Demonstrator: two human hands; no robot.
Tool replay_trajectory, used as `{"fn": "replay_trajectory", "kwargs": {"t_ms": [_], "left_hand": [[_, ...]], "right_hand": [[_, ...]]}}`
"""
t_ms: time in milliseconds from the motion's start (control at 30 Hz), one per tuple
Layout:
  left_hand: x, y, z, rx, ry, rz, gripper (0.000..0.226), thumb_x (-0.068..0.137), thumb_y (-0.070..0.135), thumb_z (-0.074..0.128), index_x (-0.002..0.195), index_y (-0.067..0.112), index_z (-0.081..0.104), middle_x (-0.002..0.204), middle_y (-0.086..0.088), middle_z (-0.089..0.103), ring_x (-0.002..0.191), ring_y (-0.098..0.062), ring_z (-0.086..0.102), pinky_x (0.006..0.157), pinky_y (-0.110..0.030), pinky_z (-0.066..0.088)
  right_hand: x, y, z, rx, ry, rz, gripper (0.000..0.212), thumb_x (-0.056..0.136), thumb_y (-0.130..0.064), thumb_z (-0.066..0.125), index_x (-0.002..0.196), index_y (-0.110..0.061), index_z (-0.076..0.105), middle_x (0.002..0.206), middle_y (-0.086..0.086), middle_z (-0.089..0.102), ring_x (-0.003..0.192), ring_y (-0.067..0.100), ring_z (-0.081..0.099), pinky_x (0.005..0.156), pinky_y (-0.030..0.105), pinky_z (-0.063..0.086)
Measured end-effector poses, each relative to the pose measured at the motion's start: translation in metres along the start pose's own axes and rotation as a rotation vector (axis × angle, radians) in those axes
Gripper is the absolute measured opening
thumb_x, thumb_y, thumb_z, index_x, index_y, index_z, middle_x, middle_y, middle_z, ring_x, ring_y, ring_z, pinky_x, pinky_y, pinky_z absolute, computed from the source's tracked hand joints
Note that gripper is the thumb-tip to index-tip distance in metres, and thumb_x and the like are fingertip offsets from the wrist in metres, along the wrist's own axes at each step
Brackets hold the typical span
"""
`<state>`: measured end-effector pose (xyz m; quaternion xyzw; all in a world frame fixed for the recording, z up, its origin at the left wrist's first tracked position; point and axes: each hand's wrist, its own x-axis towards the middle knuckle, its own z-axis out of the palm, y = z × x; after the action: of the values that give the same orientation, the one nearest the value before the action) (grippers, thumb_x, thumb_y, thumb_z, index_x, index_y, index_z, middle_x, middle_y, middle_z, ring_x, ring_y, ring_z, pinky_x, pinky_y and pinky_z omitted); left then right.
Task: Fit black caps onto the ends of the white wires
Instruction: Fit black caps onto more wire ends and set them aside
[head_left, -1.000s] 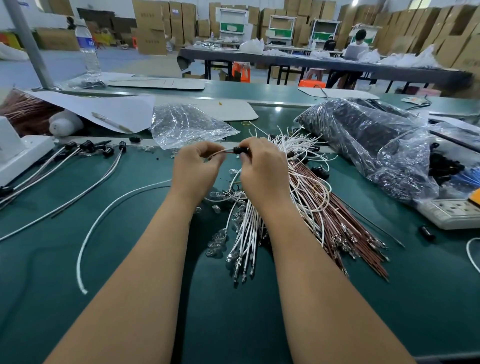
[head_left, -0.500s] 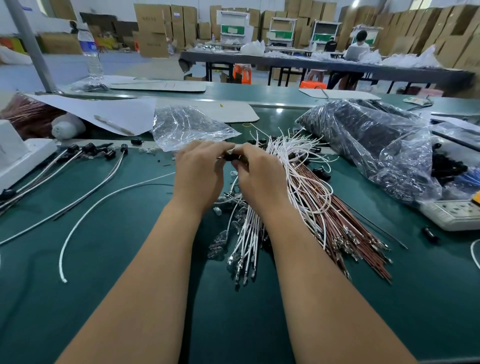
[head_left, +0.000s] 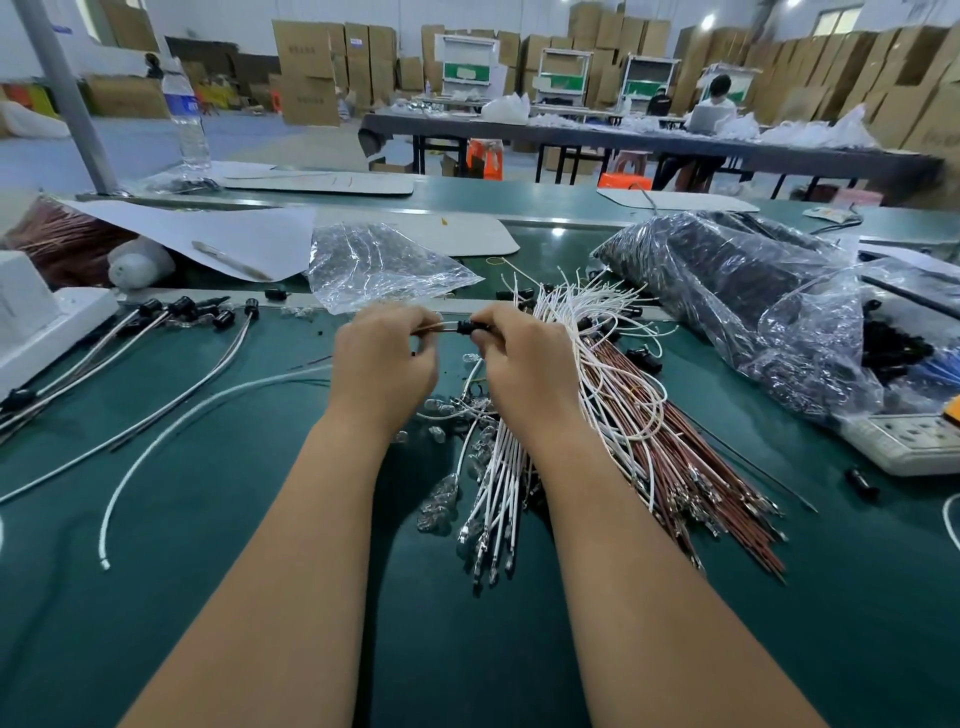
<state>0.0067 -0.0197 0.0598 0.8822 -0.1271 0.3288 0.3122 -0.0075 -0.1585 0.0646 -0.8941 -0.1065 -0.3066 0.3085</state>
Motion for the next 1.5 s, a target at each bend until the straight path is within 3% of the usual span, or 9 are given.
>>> {"fn": "replay_trajectory", "kwargs": {"t_ms": [200,300,467,567,700,900,1033,1233,1500], "left_hand": [[-0.001,0.003,0.003,-0.262,-0.039,-0.087,0.009,0.09,0.012,0.062,0.09,0.009,0.07,0.072,0.004,0.062,0.065,-0.005,0.053,0.058,-0.01,0.036],[-0.002,0.004,0.003,-0.275,-0.063,-0.103,0.008,0.09,0.013,0.062,0.085,0.01,0.068,0.069,0.004,0.06,0.063,-0.005,0.052,0.055,-0.009,0.035],[-0.001,0.006,0.004,-0.396,-0.106,-0.158,0.013,0.093,0.014,0.058,0.081,0.013,0.06,0.058,0.013,0.043,0.05,0.003,0.042,0.049,-0.01,0.029],[0.0,0.004,0.004,-0.511,-0.119,-0.197,0.014,0.094,0.015,0.058,0.081,0.011,0.061,0.051,0.013,0.038,0.045,-0.002,0.033,0.045,-0.012,0.026],[-0.001,-0.002,0.001,-0.628,-0.086,-0.273,0.016,0.095,0.013,0.058,0.079,0.016,0.062,0.055,0.008,0.04,0.043,-0.002,0.03,0.042,-0.013,0.026],[-0.001,-0.003,-0.003,-0.615,-0.055,-0.251,0.02,0.094,0.011,0.058,0.081,0.026,0.062,0.063,0.001,0.048,0.048,-0.004,0.036,0.048,-0.018,0.032],[0.0,-0.006,-0.002,-0.583,-0.048,-0.241,0.015,0.094,0.01,0.059,0.085,0.022,0.062,0.063,0.003,0.05,0.056,-0.012,0.041,0.057,-0.027,0.038],[-0.001,-0.007,0.0,-0.516,-0.065,-0.209,0.014,0.092,0.011,0.06,0.085,0.023,0.064,0.065,0.005,0.053,0.062,-0.013,0.045,0.064,-0.032,0.041],[-0.003,-0.001,0.0,-0.382,-0.076,-0.111,0.006,0.089,0.012,0.065,0.091,0.015,0.07,0.069,0.014,0.058,0.064,0.002,0.052,0.062,-0.013,0.04]], "right_hand": [[0.0,0.0,0.003,0.218,0.044,0.109,0.018,0.087,-0.016,0.068,0.104,-0.017,0.062,0.087,-0.005,0.07,0.079,0.013,0.064,0.067,0.026,0.046],[0.001,-0.001,0.004,0.246,0.063,0.127,0.008,0.086,-0.014,0.069,0.092,-0.015,0.064,0.08,-0.007,0.066,0.078,0.013,0.063,0.069,0.026,0.049],[0.004,-0.002,0.0,0.329,0.082,0.159,0.008,0.089,-0.007,0.063,0.086,-0.015,0.065,0.078,-0.008,0.061,0.07,-0.001,0.055,0.062,0.006,0.038],[0.006,-0.006,0.0,0.602,0.073,0.274,0.012,0.091,-0.005,0.061,0.084,-0.014,0.063,0.075,-0.007,0.061,0.062,-0.003,0.055,0.057,0.009,0.042],[0.01,0.0,-0.007,0.943,0.203,0.571,0.016,0.093,-0.005,0.056,0.082,-0.016,0.062,0.081,0.001,0.062,0.069,0.008,0.053,0.056,0.01,0.044],[0.004,0.0,0.006,0.501,0.072,0.357,0.011,0.094,-0.014,0.059,0.093,-0.015,0.07,0.071,-0.008,0.064,0.049,-0.004,0.055,0.049,0.016,0.045],[0.004,0.002,0.003,0.534,0.123,0.282,0.013,0.087,-0.007,0.067,0.098,-0.015,0.069,0.075,-0.007,0.063,0.055,-0.007,0.058,0.05,0.011,0.045],[0.005,0.0,0.001,0.592,0.133,0.256,0.006,0.086,-0.01,0.069,0.086,-0.016,0.071,0.072,-0.008,0.066,0.053,-0.005,0.059,0.052,0.011,0.046],[0.007,0.003,0.003,0.548,0.1,0.289,0.016,0.093,-0.021,0.063,0.077,-0.023,0.063,0.064,-0.01,0.058,0.053,-0.001,0.049,0.053,0.014,0.039]]}}
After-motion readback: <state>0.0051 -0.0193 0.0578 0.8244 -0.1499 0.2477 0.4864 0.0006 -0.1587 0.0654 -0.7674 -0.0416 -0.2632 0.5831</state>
